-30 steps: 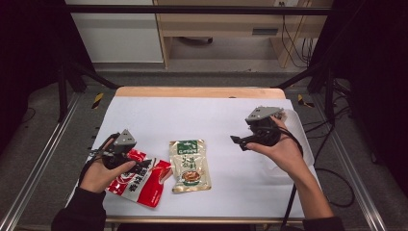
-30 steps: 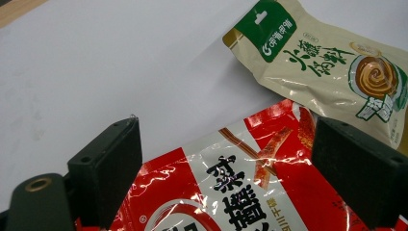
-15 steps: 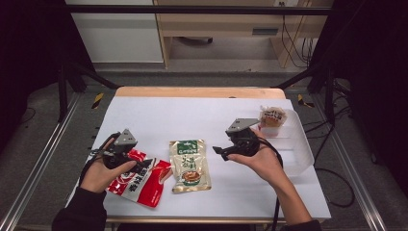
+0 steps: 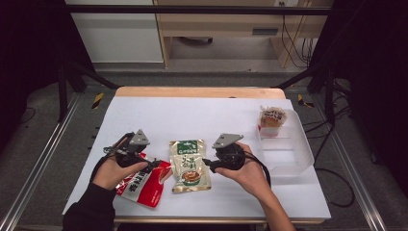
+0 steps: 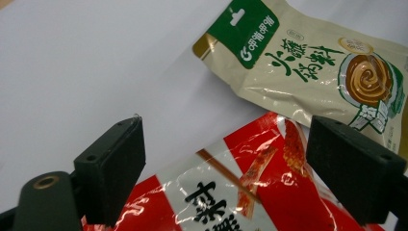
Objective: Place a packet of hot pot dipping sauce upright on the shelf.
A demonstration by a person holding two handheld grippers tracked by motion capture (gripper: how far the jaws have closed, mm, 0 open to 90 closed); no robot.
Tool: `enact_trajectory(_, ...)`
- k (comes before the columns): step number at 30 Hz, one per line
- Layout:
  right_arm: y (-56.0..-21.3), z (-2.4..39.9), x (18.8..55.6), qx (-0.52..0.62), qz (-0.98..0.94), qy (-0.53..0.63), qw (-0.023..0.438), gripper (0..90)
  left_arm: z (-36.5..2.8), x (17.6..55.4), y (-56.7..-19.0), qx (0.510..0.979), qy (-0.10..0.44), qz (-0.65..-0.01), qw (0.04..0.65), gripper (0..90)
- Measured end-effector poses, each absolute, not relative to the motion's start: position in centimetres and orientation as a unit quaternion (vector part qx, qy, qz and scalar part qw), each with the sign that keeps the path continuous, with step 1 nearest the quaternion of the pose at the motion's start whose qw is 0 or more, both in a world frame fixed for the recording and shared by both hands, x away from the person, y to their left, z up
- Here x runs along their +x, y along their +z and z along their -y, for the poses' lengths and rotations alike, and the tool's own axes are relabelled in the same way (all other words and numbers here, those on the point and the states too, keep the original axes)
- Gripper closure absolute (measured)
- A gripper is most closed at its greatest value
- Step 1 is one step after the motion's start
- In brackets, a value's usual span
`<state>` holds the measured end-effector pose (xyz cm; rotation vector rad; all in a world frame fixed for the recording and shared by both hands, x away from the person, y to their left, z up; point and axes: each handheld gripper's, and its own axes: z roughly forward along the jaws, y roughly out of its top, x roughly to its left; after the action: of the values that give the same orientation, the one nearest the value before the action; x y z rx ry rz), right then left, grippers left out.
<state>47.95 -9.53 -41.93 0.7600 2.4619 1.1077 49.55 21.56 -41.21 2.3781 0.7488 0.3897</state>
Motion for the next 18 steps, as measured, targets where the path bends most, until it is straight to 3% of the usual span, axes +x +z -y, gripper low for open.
enact_trajectory(8,-43.7,9.1,46.5,0.269,-0.867,0.386,0.164,26.3,-19.1,52.0,-42.8,0.907,0.117,-0.272,0.300,17.0)
enact_trajectory(18,-44.4,9.3,46.6,0.279,-0.867,0.377,0.166,26.5,-17.7,53.7,-44.5,0.913,0.096,-0.272,0.288,29.8)
